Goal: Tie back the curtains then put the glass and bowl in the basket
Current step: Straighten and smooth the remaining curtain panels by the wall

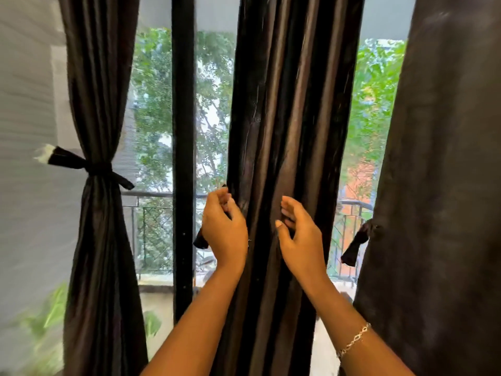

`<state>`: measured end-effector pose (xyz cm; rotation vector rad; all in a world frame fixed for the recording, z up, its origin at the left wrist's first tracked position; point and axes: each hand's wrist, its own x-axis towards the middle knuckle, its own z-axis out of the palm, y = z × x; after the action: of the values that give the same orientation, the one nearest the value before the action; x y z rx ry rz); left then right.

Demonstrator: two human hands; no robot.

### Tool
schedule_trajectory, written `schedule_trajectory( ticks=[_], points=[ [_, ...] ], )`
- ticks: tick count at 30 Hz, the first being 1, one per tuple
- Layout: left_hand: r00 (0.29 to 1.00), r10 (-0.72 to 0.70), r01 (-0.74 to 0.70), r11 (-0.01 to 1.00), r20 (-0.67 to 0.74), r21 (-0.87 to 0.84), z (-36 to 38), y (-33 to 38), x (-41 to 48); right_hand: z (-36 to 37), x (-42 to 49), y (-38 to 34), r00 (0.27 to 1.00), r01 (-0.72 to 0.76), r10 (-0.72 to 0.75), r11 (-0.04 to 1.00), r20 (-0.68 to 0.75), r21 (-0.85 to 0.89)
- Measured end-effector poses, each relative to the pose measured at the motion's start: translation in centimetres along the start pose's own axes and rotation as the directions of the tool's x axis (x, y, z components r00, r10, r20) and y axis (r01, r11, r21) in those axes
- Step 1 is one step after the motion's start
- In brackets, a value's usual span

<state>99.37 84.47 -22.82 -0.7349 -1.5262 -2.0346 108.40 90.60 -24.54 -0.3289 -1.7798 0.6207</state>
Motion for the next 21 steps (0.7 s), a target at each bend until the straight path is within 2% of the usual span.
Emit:
schedule_trajectory(
  ticks=[7,11,15,18,21],
  points=[
    [0.999,-0.021,0.023,0.997,-0.032,0.069,0.3,-1.8,1.6,1.9,0.4,-1.2,0.987,-0.017,-0.005,0.991,0.163,0.131],
    [0.999,0.043,-0.035,0.973,-0.029,0.230,0.5,-1.6,2.9,2.7,1.0,-0.8,0.996,-0.049,0.046,0.998,0.078,0.037],
    [0.993,-0.030,-0.012,0.941,0.118,0.338,1.4,-1.0,4.2,2.4,1.4,0.3,0.987,-0.120,0.125,0.991,0.103,-0.055],
    [0.950,-0.137,0.050,0.953,0.281,0.298,2.7,0.0,4.3,2.6,1.6,1.5,0.979,-0.160,0.175,0.977,0.104,-0.142],
    [0.923,-0.125,0.044,0.974,0.364,0.224,3.9,0.7,3.5,2.3,1.5,2.0,0.974,-0.147,0.187,0.950,0.128,-0.274]
  ],
)
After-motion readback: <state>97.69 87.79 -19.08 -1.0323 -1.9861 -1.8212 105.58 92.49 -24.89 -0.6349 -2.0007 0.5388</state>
